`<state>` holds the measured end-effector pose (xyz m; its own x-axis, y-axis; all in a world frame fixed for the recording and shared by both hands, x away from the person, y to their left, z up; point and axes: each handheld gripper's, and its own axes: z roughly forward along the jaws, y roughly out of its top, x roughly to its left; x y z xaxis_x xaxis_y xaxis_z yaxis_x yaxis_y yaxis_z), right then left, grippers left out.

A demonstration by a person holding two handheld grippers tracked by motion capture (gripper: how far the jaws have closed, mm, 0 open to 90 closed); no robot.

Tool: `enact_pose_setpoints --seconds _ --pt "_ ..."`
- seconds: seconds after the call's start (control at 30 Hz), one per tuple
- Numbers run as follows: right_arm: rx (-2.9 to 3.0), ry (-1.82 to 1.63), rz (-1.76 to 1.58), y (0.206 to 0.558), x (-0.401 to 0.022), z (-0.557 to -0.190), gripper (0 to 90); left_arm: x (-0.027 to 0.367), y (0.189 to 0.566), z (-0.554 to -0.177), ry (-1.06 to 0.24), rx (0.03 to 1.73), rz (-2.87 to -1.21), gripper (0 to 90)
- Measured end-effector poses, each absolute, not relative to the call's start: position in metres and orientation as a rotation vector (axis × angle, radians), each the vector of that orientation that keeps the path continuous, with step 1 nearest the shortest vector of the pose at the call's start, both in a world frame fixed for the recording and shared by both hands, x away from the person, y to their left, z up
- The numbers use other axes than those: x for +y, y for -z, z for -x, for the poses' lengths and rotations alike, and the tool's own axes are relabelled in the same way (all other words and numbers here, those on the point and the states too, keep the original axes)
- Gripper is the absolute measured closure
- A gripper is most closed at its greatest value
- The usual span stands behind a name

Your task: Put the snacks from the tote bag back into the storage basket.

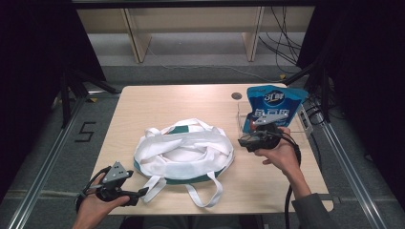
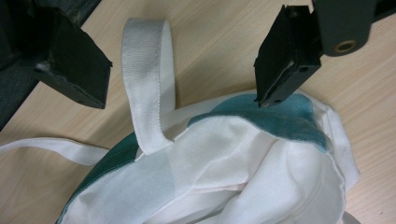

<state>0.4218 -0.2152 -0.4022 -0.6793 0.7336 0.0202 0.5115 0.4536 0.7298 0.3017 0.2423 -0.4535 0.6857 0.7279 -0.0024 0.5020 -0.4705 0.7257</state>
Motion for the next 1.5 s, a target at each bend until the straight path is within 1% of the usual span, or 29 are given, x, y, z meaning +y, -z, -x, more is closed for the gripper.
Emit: enact_pose_setpoints --seconds 0.13,0.2,0.23,0.37,0.4,0.43,0.53,0.63,0.87,0.9,0.93,1.07,1.13,1.17,1.27,1.3,1.37,1.5 --pt "2.392 -1.123 -1.039 0.412 -0.208 -0.417 41.0 0.241 0.454 -0.301 -0.406 0.955 -2.149 17.8" --pt "2.424 -1.101 -1.051 0.41 -0.208 -0.415 40.9 0.243 0.453 -0.302 -0.402 0.935 -2.178 17.8" --pt "2.391 -1.136 -1.014 0.415 -0.206 -0.415 40.7 0.241 0.454 -0.301 -0.405 0.953 -2.146 17.8" --pt "2.431 -1.15 -1.019 0.418 -0.201 -0.407 40.2 0.242 0.454 -0.301 -0.404 0.96 -2.146 17.8" --pt "2.439 -1.152 -1.013 0.42 -0.2 -0.406 40.2 0.245 0.452 -0.302 -0.405 0.928 -2.194 17.8" --pt "2.439 -1.152 -1.013 0.42 -0.2 -0.406 40.2 0.245 0.452 -0.302 -0.405 0.928 -2.194 17.8" --pt "2.469 -1.167 -1.042 0.428 -0.195 -0.398 39.6 0.242 0.454 -0.301 -0.399 0.952 -2.151 17.8" --pt "2.477 -1.167 -0.991 0.432 -0.196 -0.396 39.4 0.242 0.454 -0.301 -0.402 0.944 -2.159 17.8" --pt "2.459 -1.186 -1.014 0.438 -0.2 -0.383 38.3 0.242 0.454 -0.301 -0.406 0.957 -2.15 17.8" --pt "2.472 -1.181 -1.06 0.437 -0.199 -0.378 38.0 0.242 0.454 -0.301 -0.406 0.957 -2.15 17.8" --pt "2.464 -1.185 -1.039 0.438 -0.201 -0.377 37.6 0.243 0.453 -0.302 -0.402 0.933 -2.181 17.8" --pt "2.465 -1.199 -1.04 0.44 -0.202 -0.371 37.4 0.241 0.454 -0.301 -0.403 0.956 -2.15 17.8" --pt "2.469 -1.215 -1.078 0.442 -0.202 -0.362 36.7 0.242 0.454 -0.302 -0.398 0.94 -2.17 17.8" --pt "2.472 -1.209 -1.034 0.443 -0.204 -0.362 36.4 0.241 0.455 -0.301 -0.402 0.956 -2.149 17.8" --pt "2.478 -1.211 -1.055 0.444 -0.205 -0.356 35.8 0.241 0.455 -0.301 -0.397 0.956 -2.145 17.8" --pt "2.47 -1.225 -1.076 0.446 -0.203 -0.353 35.6 0.243 0.454 -0.301 -0.398 0.934 -2.179 17.8" --pt "2.481 -1.208 -1.016 0.447 -0.205 -0.354 35.2 0.242 0.454 -0.301 -0.397 0.94 -2.171 17.8" --pt "2.472 -1.205 -1.071 0.448 -0.207 -0.346 34.0 0.242 0.454 -0.301 -0.399 0.943 -2.165 17.8"
